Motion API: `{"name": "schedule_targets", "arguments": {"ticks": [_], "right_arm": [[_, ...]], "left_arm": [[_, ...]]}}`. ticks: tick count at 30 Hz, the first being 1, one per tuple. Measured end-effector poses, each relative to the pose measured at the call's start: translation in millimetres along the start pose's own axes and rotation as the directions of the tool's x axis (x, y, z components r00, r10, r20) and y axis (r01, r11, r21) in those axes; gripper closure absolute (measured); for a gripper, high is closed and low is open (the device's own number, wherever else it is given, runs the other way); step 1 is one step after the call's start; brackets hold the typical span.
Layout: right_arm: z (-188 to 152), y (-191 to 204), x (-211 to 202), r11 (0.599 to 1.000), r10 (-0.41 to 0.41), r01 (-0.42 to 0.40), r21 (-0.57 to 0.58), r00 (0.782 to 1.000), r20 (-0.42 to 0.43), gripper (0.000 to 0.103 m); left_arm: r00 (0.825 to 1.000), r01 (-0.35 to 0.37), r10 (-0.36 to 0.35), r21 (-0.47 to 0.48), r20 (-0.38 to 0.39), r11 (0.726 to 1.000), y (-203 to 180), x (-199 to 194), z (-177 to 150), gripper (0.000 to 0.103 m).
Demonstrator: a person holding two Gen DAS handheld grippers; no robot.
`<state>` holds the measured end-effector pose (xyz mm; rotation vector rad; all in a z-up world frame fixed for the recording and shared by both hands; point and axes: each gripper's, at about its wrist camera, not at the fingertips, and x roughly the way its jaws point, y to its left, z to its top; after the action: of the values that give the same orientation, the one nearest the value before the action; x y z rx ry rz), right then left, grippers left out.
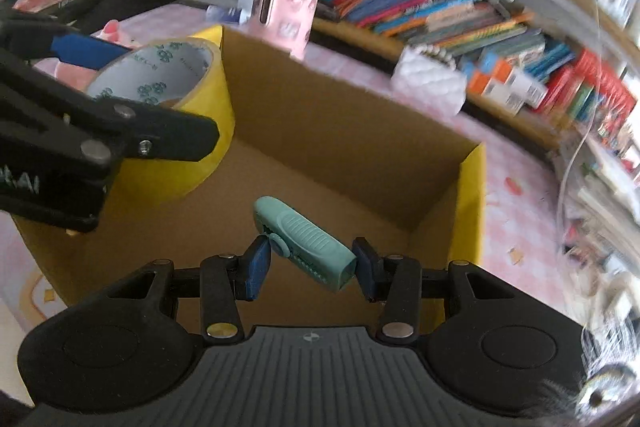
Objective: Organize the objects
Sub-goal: 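Lower the tape into the box and open the left tool while the right tool releases the green object inside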
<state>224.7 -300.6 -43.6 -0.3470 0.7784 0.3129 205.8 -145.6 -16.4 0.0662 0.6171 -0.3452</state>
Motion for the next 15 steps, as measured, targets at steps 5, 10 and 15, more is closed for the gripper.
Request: {"name": "schedule_targets", "arguments": {"ticks": [5, 10, 15], "right_arm": [[-1, 0, 2, 1.0, 0.015, -0.015, -0.008, 0.999, -0.029, 0.061], [-5, -7, 0, 1.0, -0.011, 0.012, 0.02, 0.999, -0.039, 0.061], [-8, -20, 2, 0.999, -0.026, 0.028, 0.036, 0.998, -0.049, 0.061]], "left_arm": [[1.0, 0.003, -0.001, 0.054, -0.023, 0.999, -10, 12, -5, 0.012], [0.999, 0.028, -0.027, 0.069, -0.021, 0.997, -17, 19, 0, 0.012], [0.998, 0.044, -0.04, 0.096, -0.039, 0.994, -26, 28, 5, 0.012]]}}
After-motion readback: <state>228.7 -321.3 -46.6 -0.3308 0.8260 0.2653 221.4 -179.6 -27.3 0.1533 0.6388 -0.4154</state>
